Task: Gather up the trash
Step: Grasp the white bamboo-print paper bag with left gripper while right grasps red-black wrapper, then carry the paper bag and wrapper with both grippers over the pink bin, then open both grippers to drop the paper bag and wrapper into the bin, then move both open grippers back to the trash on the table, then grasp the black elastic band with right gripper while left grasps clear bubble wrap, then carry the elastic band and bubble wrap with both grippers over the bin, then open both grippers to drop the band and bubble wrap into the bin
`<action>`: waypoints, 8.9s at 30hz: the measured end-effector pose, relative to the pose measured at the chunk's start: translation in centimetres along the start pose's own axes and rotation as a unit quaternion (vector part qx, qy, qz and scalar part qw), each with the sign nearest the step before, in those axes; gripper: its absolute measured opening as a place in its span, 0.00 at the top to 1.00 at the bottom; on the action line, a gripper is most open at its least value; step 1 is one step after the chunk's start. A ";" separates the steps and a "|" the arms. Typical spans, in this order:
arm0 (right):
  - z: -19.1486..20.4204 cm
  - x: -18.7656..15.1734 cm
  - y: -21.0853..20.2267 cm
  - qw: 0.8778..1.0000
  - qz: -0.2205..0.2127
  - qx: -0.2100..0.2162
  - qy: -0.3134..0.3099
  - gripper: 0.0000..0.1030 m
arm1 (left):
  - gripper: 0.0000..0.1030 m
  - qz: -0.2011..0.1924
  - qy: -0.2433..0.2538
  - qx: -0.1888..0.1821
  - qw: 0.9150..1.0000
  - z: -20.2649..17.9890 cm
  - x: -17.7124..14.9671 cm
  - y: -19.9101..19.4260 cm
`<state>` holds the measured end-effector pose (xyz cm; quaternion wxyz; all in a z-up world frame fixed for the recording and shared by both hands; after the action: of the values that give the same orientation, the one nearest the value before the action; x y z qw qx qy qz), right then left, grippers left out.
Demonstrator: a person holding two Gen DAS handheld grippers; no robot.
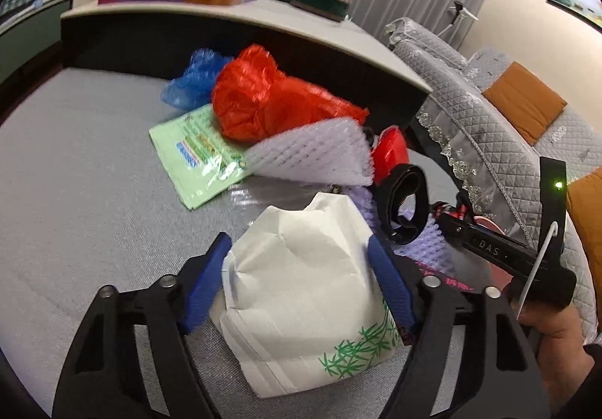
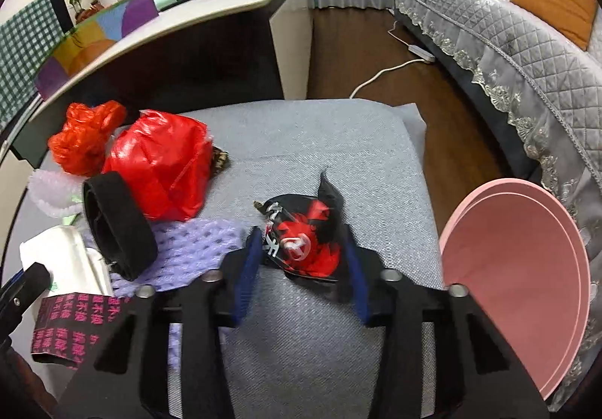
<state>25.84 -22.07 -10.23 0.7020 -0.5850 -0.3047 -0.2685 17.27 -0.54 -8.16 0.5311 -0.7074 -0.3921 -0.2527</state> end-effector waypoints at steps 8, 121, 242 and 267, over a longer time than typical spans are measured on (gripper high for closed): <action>1.4 1.0 -3.4 0.998 -0.045 0.007 -0.034 0.64 | 0.36 -0.051 0.041 0.006 0.998 -0.6 1.5 -2.9; -17.4 4.9 -20.2 0.969 -0.205 -0.128 0.046 0.30 | 0.31 -0.068 0.202 -0.129 0.969 -24.2 3.4 -1.3; -4.9 3.2 -20.6 0.980 -0.200 -0.004 -0.026 0.98 | 0.95 -0.093 0.147 -0.094 0.980 -9.5 3.8 -7.8; -16.8 3.4 -22.2 0.973 -0.207 -0.099 0.027 0.98 | 0.95 -0.067 0.199 -0.186 0.960 -22.4 2.2 -3.6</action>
<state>13.73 -42.46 4.70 0.5778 -0.5687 -0.3716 -0.4523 16.85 -20.72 2.47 0.4393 -0.7010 -0.2713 -0.4919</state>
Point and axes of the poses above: each gripper's, at about its wrist camera, not at the fingertips, and y roughly the way its jaws point, z to its left, x to its top, the point moved 6 cm from there along y, roughly the way its jaws point, and after that the axes turned 9 degrees about -z, right-handed, at the moved point
